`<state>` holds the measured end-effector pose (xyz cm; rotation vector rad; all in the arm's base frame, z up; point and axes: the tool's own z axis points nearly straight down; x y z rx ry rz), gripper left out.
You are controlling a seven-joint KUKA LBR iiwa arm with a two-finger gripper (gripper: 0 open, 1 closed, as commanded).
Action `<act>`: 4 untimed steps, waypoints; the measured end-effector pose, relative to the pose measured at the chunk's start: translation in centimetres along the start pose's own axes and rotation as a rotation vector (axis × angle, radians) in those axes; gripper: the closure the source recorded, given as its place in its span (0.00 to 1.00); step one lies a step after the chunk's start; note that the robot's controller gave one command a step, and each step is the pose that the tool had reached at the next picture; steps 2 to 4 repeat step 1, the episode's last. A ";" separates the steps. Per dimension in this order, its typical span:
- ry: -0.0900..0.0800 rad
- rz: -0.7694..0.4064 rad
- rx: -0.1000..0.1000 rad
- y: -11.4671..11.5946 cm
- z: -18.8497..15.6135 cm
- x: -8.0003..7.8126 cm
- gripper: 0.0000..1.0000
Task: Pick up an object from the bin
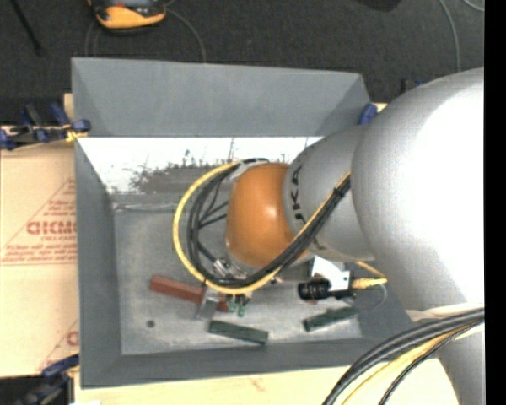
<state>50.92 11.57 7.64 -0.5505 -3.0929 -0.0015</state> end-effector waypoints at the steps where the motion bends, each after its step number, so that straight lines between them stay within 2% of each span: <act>1: -0.006 0.041 -0.002 1.8 -15.0 -5.4 1.00; 4: -0.006 0.041 -0.002 1.8 -15.0 -5.4 1.00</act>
Offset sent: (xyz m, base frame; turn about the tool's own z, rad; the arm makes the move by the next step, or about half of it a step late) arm 0.0000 0.0000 0.0000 0.0000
